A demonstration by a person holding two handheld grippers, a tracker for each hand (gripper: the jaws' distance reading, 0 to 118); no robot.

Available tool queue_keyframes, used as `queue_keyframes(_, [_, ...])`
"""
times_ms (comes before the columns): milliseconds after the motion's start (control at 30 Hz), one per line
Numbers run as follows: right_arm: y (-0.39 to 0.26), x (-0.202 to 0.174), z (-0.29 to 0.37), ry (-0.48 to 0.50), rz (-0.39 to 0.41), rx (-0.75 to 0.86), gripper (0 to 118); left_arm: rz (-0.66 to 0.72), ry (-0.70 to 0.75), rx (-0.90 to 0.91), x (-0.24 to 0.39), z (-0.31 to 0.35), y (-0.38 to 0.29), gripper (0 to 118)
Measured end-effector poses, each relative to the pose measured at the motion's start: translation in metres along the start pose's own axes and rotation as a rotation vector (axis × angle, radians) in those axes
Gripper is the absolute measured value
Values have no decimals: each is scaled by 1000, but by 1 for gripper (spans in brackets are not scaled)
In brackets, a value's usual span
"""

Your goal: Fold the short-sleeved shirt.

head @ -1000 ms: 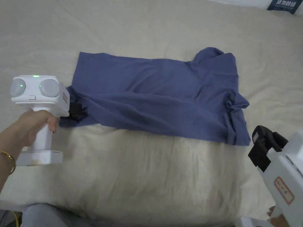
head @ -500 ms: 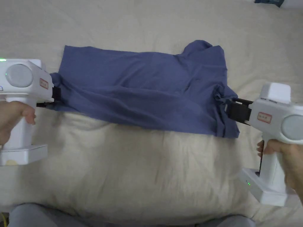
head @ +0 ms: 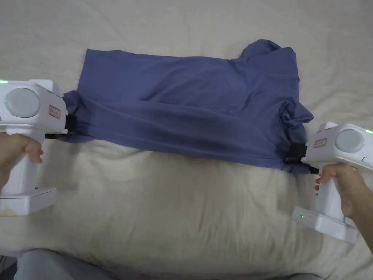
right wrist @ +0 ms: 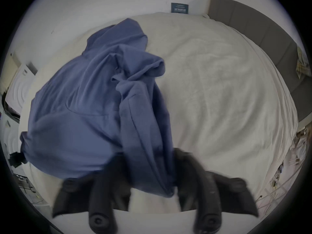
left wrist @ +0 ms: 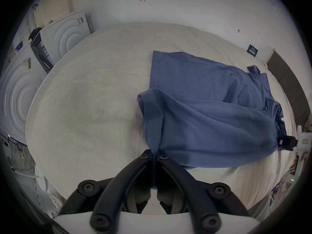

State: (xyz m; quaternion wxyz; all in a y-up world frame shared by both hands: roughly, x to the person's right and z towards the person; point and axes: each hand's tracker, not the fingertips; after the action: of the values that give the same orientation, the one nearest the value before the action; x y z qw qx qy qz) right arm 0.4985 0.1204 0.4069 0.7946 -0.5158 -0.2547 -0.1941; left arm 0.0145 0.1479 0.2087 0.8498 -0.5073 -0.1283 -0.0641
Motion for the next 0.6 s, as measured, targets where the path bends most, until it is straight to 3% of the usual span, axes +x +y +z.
queue_keyframes(67, [5, 11, 10, 84, -34, -19, 12, 44, -7, -4, -1, 0, 2, 4])
queue_keyframes(167, [11, 24, 40, 146, -68, -4, 12, 51, -22, -6, -5, 9, 7, 4])
queue_keyframes(333, [-3, 33, 117, 198, 50, 93, 12, 44, -82, 46, -22, 52, 3, 4])
queue_keyframes(433, [-34, 43, 146, 238, 63, 116, 12, 28, -95, 58, -36, 73, -18, 4])
queue_keyframes(600, [-106, 48, 136, 204, 53, 80, 12, 42, -100, -9, -48, 73, -80, 5])
